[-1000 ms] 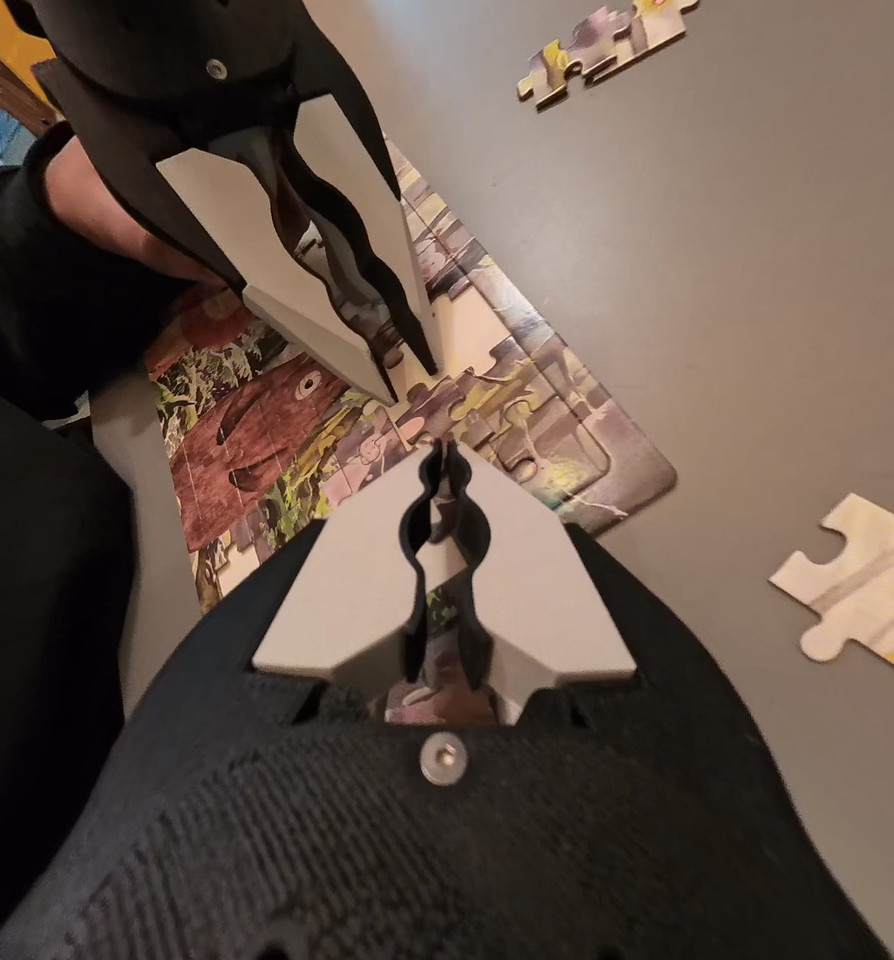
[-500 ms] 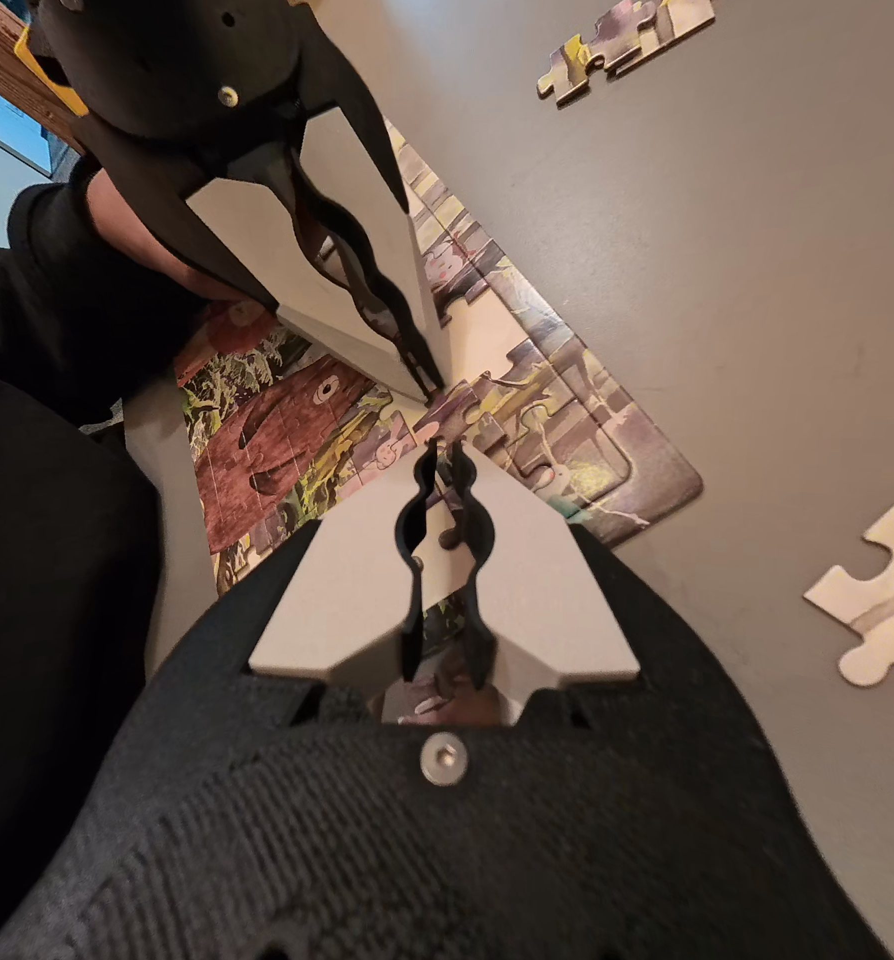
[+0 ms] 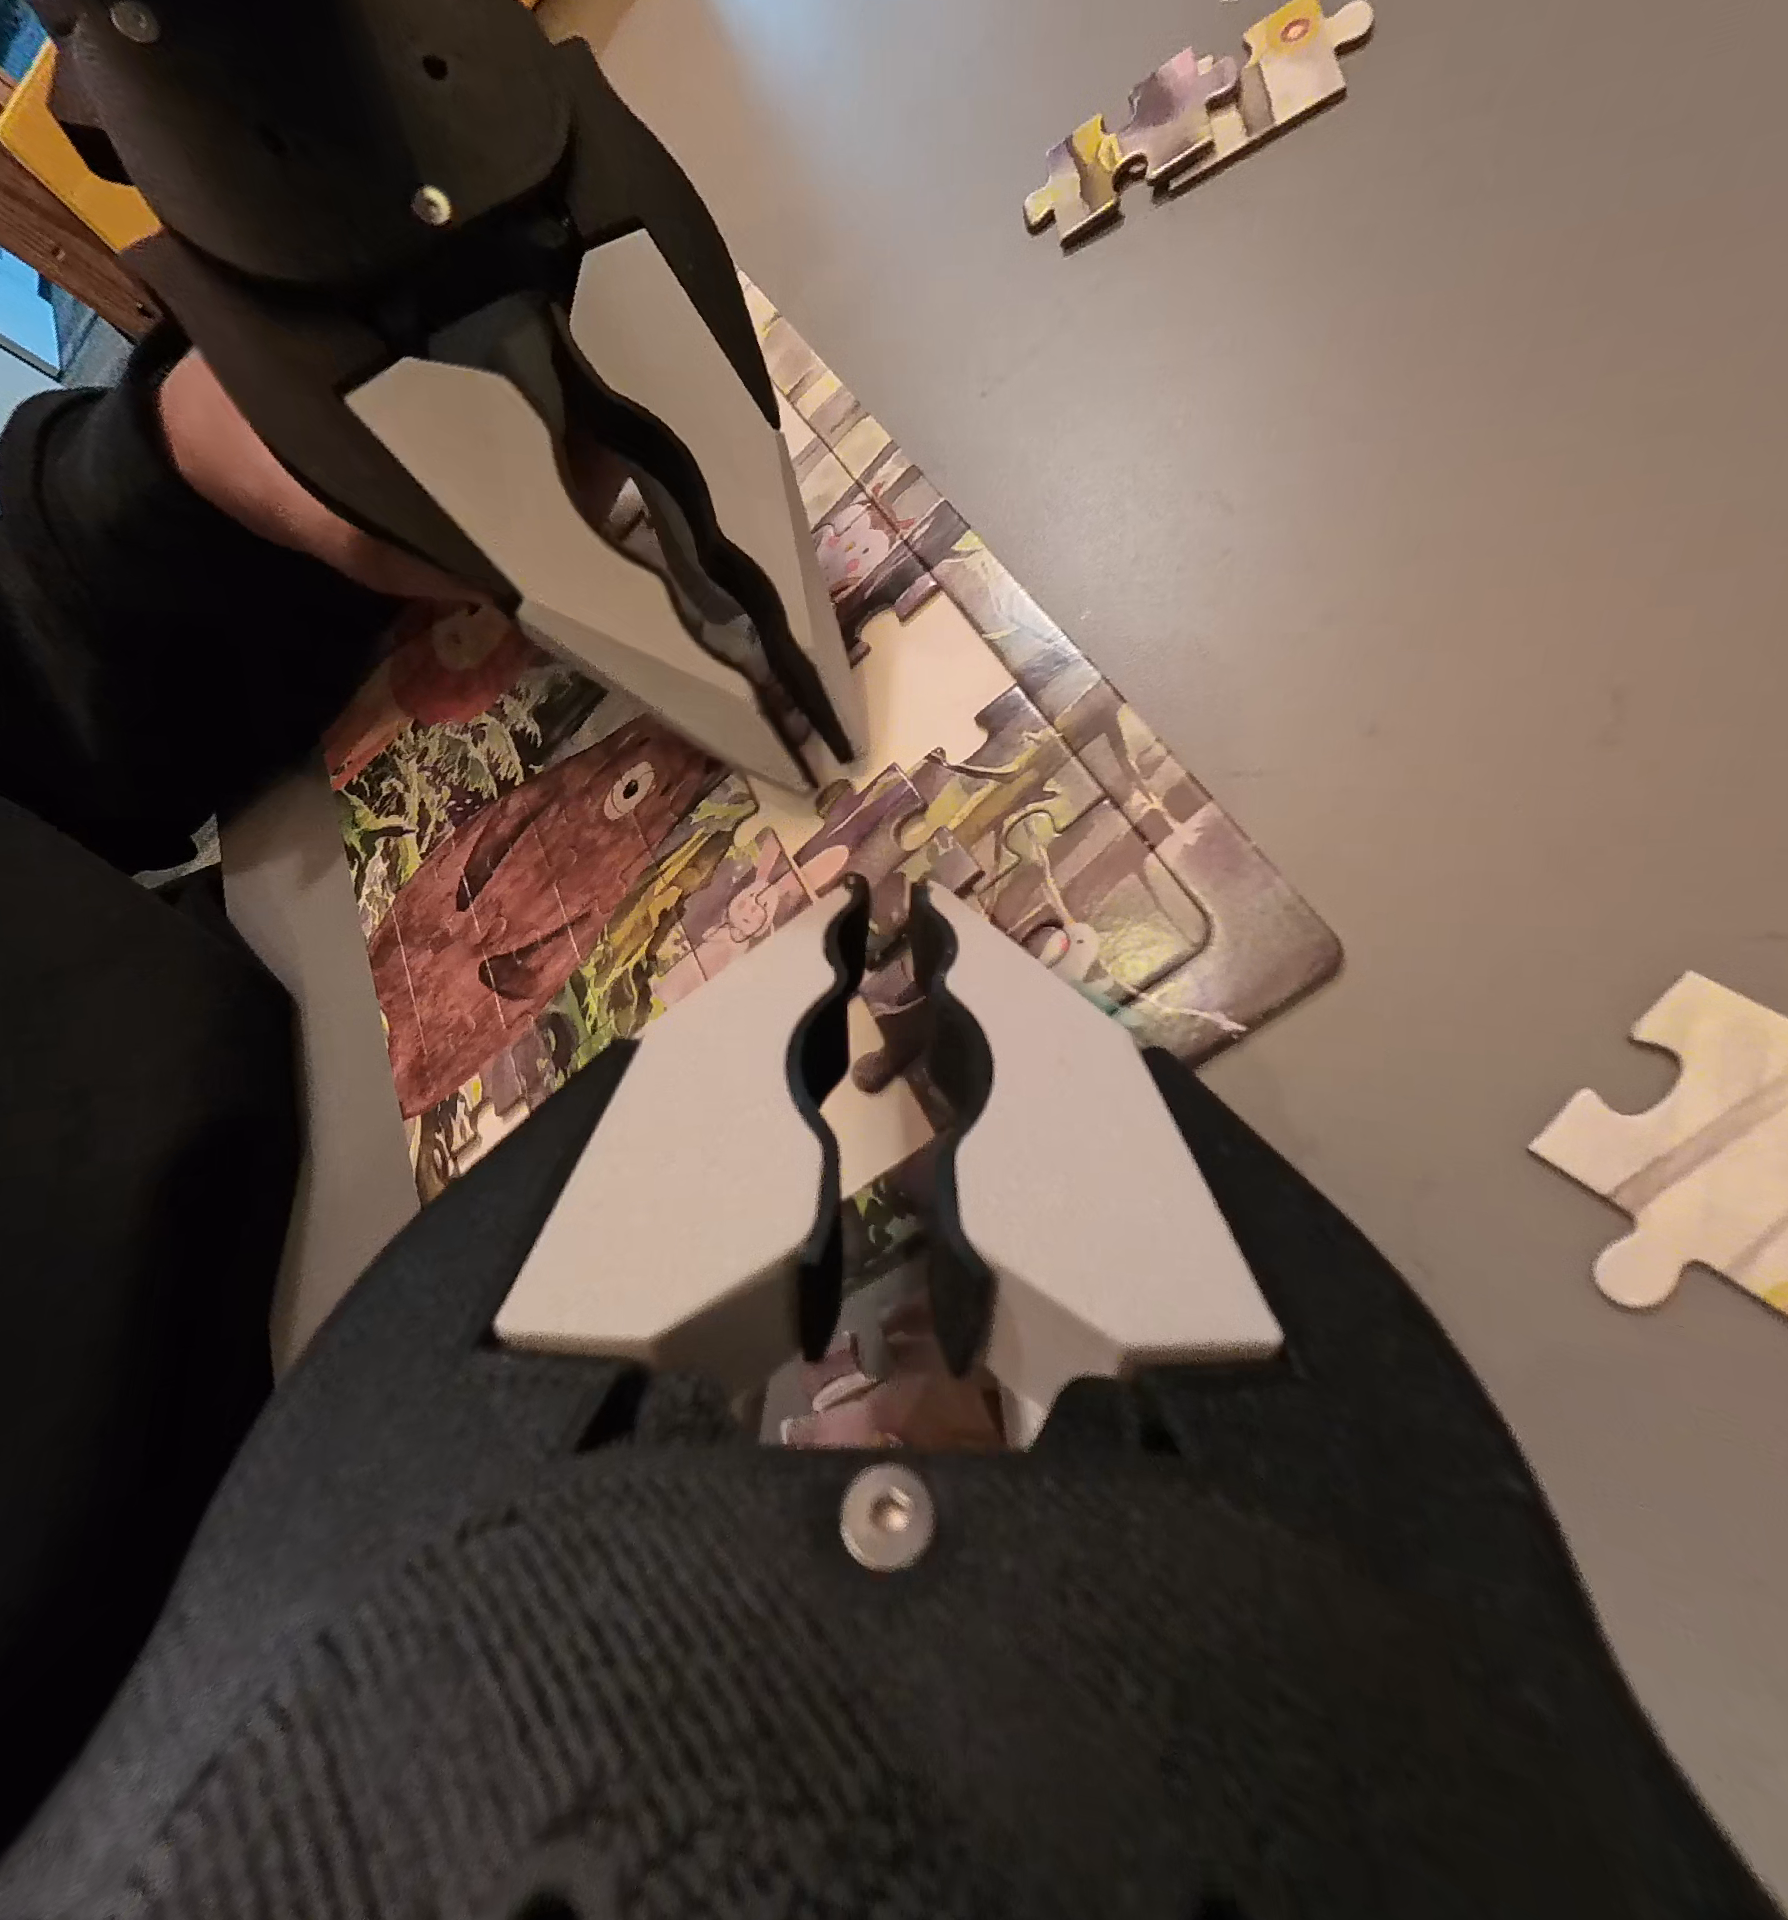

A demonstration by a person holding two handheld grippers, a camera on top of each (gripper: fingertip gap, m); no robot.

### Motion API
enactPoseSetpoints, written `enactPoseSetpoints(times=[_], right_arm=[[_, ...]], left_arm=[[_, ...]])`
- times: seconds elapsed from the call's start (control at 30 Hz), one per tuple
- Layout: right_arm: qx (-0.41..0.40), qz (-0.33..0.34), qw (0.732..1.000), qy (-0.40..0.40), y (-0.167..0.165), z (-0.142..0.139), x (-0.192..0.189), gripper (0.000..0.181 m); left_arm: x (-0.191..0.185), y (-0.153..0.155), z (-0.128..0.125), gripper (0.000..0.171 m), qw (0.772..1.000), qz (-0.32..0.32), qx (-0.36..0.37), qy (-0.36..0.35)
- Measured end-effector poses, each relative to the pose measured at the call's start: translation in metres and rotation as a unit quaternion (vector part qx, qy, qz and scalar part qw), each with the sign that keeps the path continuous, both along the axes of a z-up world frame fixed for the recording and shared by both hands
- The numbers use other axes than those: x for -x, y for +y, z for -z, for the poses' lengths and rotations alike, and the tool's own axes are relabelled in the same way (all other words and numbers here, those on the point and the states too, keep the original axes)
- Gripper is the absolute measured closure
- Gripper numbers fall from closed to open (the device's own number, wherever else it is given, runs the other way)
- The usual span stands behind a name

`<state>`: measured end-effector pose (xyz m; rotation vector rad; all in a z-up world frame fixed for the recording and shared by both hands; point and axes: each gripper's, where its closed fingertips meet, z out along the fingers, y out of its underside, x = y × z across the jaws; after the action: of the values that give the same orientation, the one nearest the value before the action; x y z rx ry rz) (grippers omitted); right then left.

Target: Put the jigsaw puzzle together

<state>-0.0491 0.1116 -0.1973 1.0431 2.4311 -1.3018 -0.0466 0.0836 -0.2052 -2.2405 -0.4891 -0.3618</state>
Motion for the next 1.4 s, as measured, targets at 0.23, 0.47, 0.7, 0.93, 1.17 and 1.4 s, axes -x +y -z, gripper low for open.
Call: enactPoseSetpoints(times=[0.23, 0.47, 0.7, 0.93, 1.17, 1.4], right_arm=[[0.004, 0.011, 1.0, 0.002, 0.004, -0.003, 0.003, 0.175], [0.013, 0.005, 1.0, 0.0, 0.001, -0.004, 0.002, 0.175], [0.017, 0.01, 1.0, 0.001, 0.003, -0.006, 0.003, 0.175], [0.012, 0.012, 1.0, -0.001, 0.004, -0.004, 0.004, 0.174], [0.006, 0.011, 1.0, -0.008, 0.004, 0.0, 0.003, 0.173], [0.013, -0.004, 1.0, -0.018, 0.004, -0.002, -0.003, 0.172]], left_arm=[[-0.003, 0.004, 0.001, 0.158, 1.0, 0.009, 0.001, 0.017], [-0.002, 0.005, 0.003, 0.165, 0.999, 0.01, 0.012, 0.036], [0.002, -0.001, 0.0, 0.171, 0.999, 0.004, 0.012, 0.033], [0.015, -0.011, -0.008, 0.171, 0.999, -0.023, -0.005, 0.029], [0.016, -0.012, -0.008, 0.17, 0.999, -0.026, -0.012, 0.021], [0.008, 0.001, -0.01, 0.151, 0.999, -0.02, -0.043, -0.003]])
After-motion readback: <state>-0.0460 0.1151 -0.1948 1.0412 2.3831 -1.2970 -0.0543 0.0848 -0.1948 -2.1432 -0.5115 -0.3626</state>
